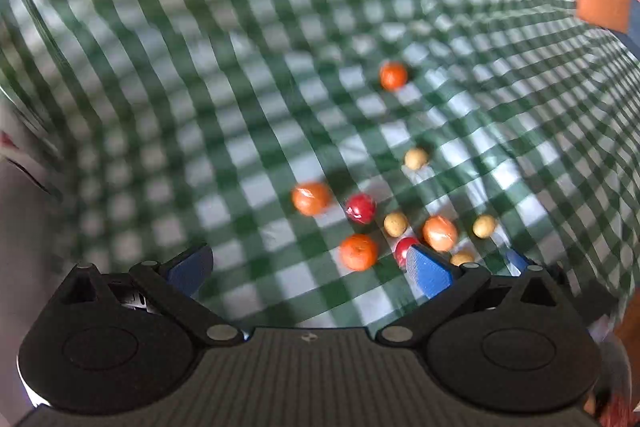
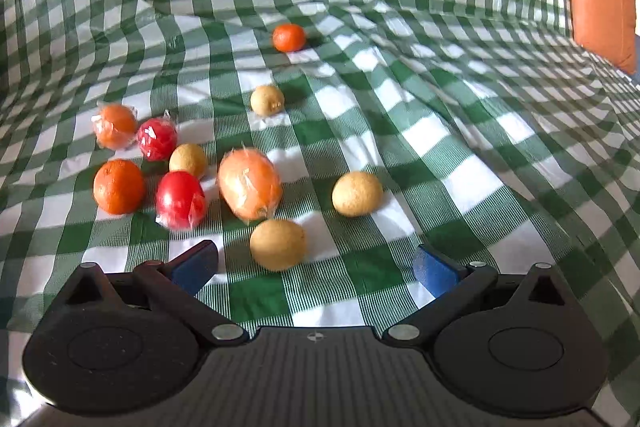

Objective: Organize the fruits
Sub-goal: 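Grasp the wrapped red apple with the left tool while the right tool grasps a yellow potato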

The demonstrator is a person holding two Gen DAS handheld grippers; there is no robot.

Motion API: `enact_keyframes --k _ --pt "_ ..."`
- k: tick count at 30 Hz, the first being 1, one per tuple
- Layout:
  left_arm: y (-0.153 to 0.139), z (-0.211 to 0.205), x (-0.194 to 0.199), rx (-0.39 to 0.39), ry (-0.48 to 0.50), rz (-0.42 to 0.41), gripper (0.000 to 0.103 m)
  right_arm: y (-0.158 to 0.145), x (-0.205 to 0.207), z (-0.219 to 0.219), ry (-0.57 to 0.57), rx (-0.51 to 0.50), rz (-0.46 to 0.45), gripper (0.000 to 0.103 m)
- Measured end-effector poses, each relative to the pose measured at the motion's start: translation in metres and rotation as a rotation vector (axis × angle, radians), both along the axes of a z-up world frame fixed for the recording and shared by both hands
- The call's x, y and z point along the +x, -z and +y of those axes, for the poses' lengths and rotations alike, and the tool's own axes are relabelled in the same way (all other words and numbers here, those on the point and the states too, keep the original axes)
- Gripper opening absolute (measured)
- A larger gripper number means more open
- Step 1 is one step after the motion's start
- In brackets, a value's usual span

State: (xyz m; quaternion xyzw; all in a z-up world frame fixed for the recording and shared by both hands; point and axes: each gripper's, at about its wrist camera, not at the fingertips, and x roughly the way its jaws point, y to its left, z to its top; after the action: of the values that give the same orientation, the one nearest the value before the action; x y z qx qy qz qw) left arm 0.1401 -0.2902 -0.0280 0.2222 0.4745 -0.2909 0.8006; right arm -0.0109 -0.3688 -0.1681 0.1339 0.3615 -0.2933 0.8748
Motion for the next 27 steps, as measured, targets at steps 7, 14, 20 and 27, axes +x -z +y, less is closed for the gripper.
enact_keyframes --k 7,14,20,27 --pt "0.073 -0.049 0.047 -0.003 -0.041 0.145 0.103 0.001 -0.002 -0.003 -0.036 -0.012 -0.008 0.102" --pt "0.106 -0.07 0.069 0.018 -0.106 0.201 0.101 0.001 -0.003 0.001 -0.041 -0.015 -0.014 0.099" --pt "0.124 -0.075 0.075 0.047 -0.157 0.248 0.082 -0.002 -0.005 0.007 -0.059 -0.027 -0.024 0.083" --pt "0.113 -0.062 0.071 -0.002 -0.181 0.213 0.035 -0.005 -0.01 0.02 -0.124 -0.072 -0.052 0.029"
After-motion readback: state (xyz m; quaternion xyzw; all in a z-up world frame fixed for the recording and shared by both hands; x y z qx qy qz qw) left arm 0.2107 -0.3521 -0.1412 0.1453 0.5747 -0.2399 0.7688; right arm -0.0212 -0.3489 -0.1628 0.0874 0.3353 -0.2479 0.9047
